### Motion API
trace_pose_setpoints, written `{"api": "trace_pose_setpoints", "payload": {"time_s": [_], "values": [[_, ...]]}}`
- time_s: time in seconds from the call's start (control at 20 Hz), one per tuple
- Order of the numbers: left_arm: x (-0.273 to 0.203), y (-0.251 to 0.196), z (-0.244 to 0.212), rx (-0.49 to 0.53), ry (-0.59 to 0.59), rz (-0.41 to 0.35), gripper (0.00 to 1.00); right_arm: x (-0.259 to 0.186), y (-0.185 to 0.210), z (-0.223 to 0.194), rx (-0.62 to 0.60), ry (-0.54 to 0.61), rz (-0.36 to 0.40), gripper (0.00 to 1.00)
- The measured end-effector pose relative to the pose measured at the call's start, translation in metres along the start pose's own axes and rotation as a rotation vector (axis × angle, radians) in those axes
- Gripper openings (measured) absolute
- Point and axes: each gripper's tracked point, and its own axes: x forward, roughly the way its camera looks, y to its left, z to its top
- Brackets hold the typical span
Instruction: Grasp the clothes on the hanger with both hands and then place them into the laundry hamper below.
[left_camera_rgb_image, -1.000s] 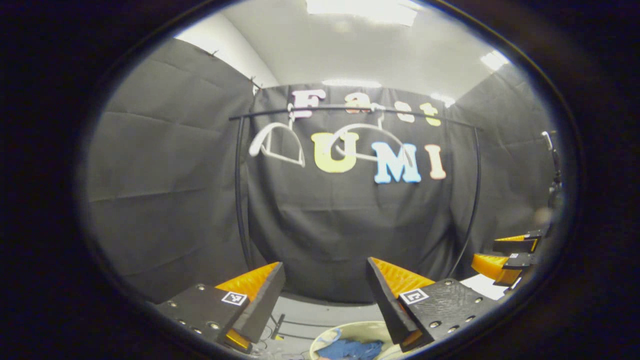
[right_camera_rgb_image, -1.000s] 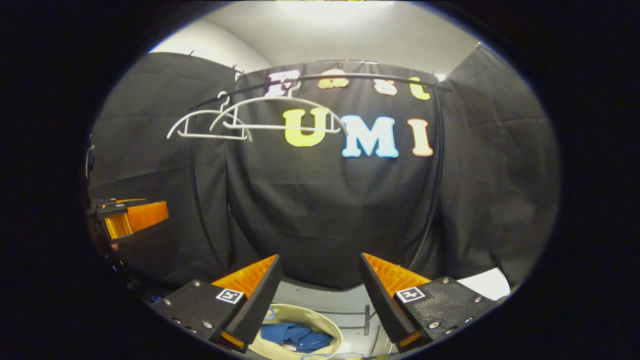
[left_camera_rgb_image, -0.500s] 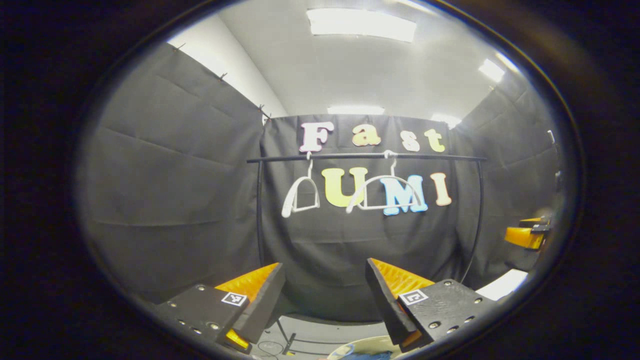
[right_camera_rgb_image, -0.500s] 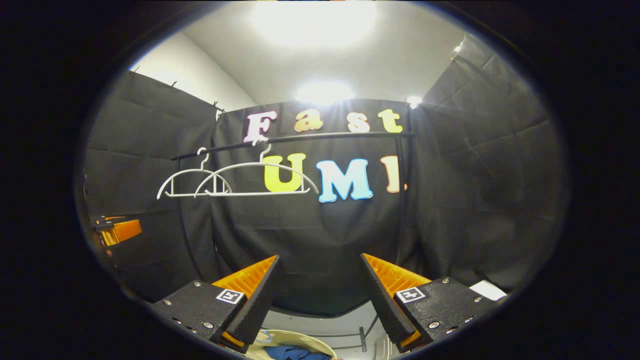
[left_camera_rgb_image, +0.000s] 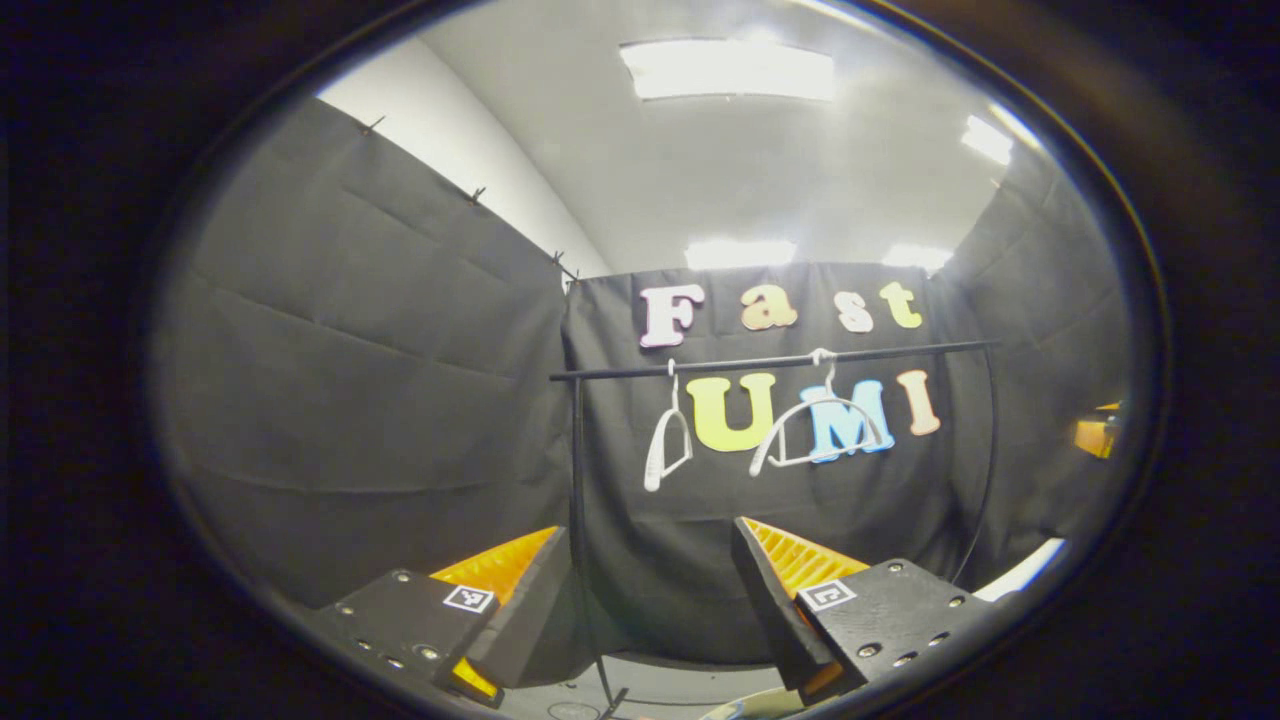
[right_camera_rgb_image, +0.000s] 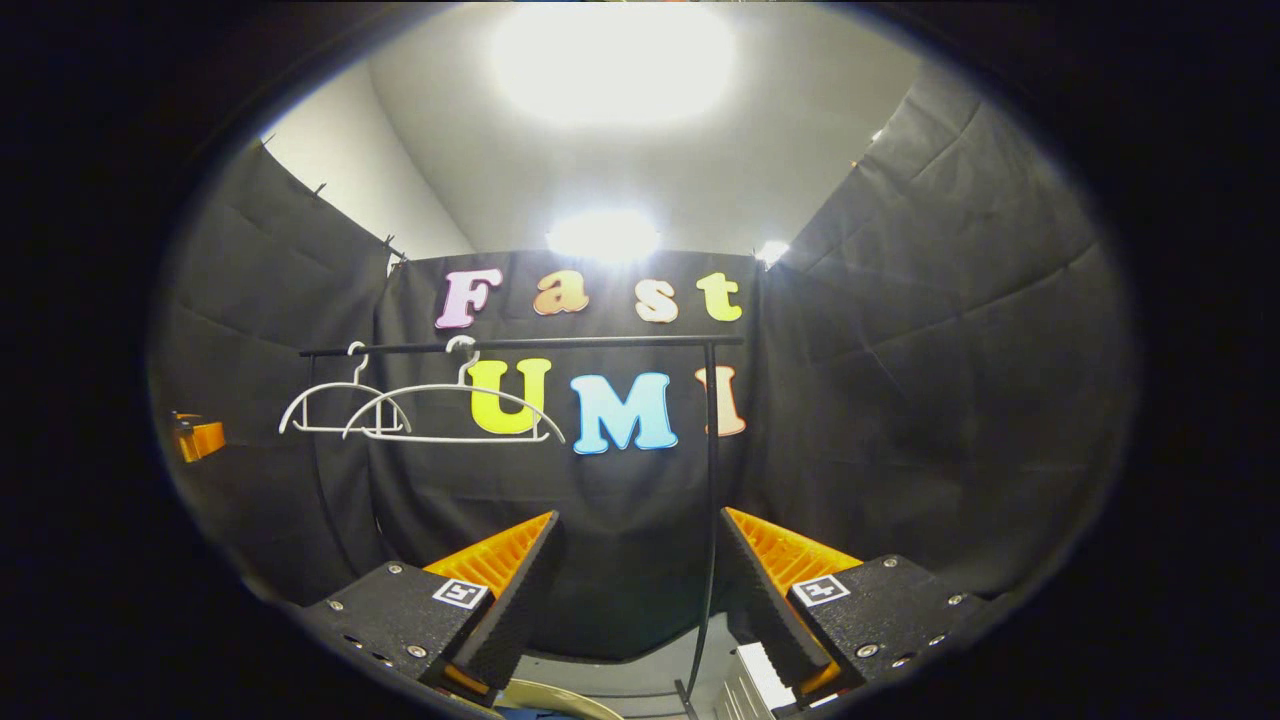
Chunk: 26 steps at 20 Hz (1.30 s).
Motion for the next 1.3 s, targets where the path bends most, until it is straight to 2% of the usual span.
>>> {"api": "trace_pose_setpoints", "payload": {"time_s": [0.4,0.95,1.0,1.1,1.3], "values": [[-0.007,0.001,0.013,0.024,-0.015,0.002,0.99,-0.001,-0.01,0.004,-0.024,-0.014,-0.029,0.94],[-0.014,0.004,0.014,0.039,-0.032,0.009,0.99,0.006,-0.002,0.005,-0.002,-0.02,-0.022,0.94],[-0.013,0.004,0.013,0.042,-0.033,0.01,0.89,0.006,-0.003,0.007,-0.002,-0.026,-0.024,0.94],[-0.015,0.004,0.014,0.041,-0.034,0.014,0.99,0.005,-0.002,0.009,0.001,-0.035,-0.026,0.94],[-0.018,0.009,0.011,0.04,-0.029,0.026,0.99,0.003,-0.002,0.011,0.003,-0.038,-0.02,0.94]]}}
